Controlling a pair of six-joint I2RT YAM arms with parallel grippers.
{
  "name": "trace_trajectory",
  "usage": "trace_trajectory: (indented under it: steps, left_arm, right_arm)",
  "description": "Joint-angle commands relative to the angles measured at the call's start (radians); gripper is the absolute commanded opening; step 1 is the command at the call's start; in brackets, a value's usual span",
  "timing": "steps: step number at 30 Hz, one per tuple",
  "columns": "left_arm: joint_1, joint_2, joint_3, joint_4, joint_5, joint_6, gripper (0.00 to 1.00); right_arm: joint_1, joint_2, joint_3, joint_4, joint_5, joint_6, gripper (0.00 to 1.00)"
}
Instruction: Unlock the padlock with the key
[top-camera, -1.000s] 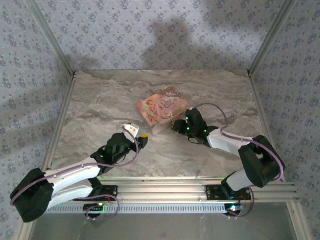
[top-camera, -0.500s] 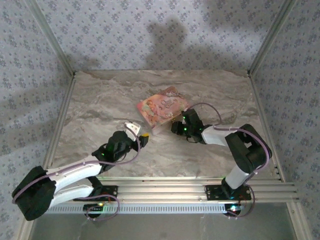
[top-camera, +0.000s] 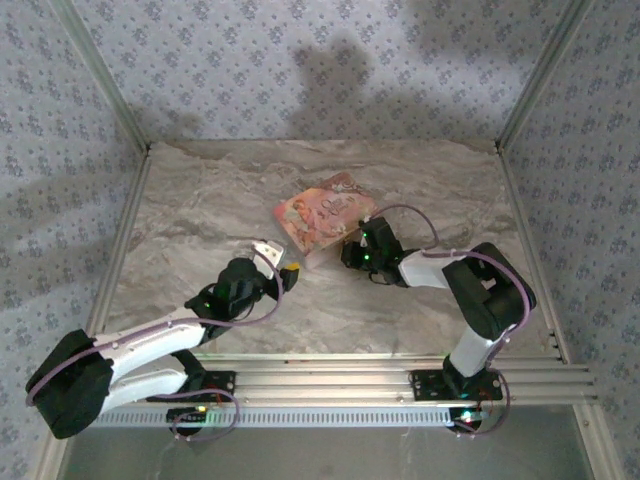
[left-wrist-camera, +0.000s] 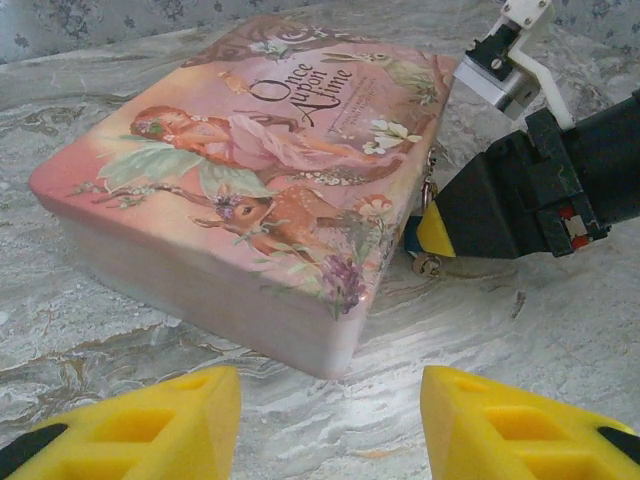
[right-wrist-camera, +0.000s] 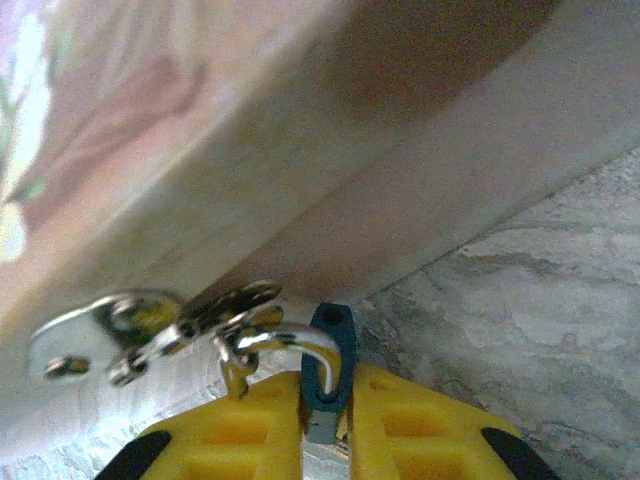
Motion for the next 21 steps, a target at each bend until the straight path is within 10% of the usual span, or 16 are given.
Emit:
trace_trajectory:
  steps: [1,21]
  left_arm:
    - [0.009,0.006,0.013,0.003,-0.002,0.019,0.51]
    - [0.014,0.017,0.013,0.027,0.024,0.023,0.51]
  right_arm:
    - [0.012,-0.022,-0.031,-0.014,0.050,0.000,0.09]
    - [-0.068,-0.212,-0.050,-0.159,-0.073,0.162,0.00]
